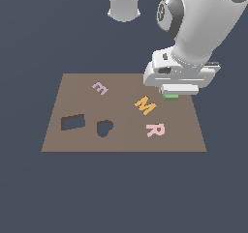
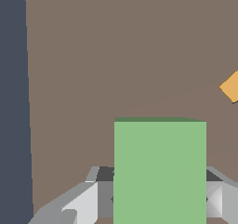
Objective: Insert a designated object into the corresponding slot on a board.
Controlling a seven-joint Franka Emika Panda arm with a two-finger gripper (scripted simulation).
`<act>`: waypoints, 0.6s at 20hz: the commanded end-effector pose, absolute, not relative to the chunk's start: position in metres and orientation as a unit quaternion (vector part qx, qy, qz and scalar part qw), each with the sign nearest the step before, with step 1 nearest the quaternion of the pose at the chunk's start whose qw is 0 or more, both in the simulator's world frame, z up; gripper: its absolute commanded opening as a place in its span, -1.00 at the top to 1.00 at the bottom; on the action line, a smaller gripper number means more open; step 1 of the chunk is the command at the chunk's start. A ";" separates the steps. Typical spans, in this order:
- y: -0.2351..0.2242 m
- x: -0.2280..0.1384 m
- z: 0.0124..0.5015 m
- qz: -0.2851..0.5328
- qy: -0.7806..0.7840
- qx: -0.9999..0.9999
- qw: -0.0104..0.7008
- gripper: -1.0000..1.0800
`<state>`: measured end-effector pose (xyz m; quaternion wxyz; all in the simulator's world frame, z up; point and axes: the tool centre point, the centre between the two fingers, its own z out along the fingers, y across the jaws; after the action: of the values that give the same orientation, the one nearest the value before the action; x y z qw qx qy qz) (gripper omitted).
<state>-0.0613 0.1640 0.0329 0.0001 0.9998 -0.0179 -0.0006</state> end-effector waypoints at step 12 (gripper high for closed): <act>0.123 -0.008 0.035 0.000 -0.137 0.991 0.000 1.00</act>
<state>-0.0170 0.1316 0.0341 -0.0003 0.9933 -0.1153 -0.0006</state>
